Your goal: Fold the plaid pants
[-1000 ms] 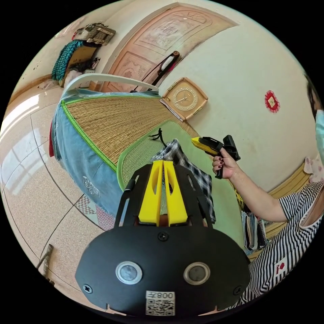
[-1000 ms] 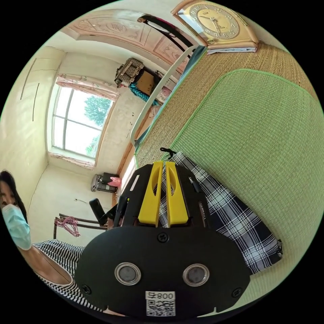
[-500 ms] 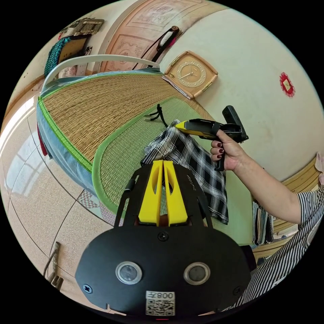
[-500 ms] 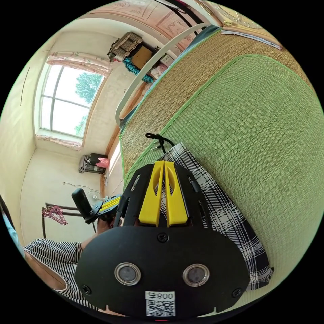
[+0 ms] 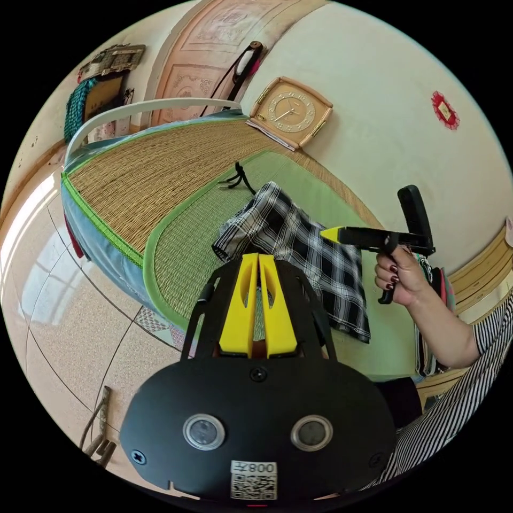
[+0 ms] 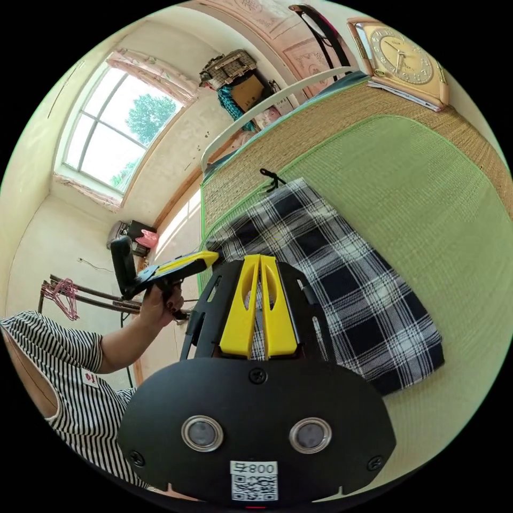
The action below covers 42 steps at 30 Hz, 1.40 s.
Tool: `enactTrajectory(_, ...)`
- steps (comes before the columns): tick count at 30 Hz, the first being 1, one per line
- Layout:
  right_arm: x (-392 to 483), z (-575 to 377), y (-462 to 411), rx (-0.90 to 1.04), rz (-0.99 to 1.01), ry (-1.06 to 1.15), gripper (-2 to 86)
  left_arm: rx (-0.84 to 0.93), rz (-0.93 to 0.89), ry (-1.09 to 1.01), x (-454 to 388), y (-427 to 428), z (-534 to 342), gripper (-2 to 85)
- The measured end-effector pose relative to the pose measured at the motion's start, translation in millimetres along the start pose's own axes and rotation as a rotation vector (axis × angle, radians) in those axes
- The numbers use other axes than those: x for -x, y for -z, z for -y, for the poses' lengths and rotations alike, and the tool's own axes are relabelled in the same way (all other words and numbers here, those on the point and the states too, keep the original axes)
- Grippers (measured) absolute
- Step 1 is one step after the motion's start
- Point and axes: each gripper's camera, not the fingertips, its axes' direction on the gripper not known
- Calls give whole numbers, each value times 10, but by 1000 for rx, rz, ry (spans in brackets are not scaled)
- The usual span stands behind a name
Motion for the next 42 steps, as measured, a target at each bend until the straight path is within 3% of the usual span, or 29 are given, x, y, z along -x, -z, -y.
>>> enactTrajectory(4,-68,-219,-177,121,-50,-22,1,-4,-35,38,26,-46,39,3)
enactTrajectory(9,-165,-597,243,26,34,-48,4,-17,-152,-24,-173,40,-59,13)
enactTrajectory(14,-475,-1277,602,-24,106,-203,18,210,-368,-125,-645,-298,-300,47)
enactTrajectory(20,-938,-1996,753,-78,291,-452,52,424,-447,-146,-968,-740,-374,72)
enactTrajectory(42,-1431,-2722,959,-181,707,-655,66,374,-479,-70,-629,-815,-79,13)
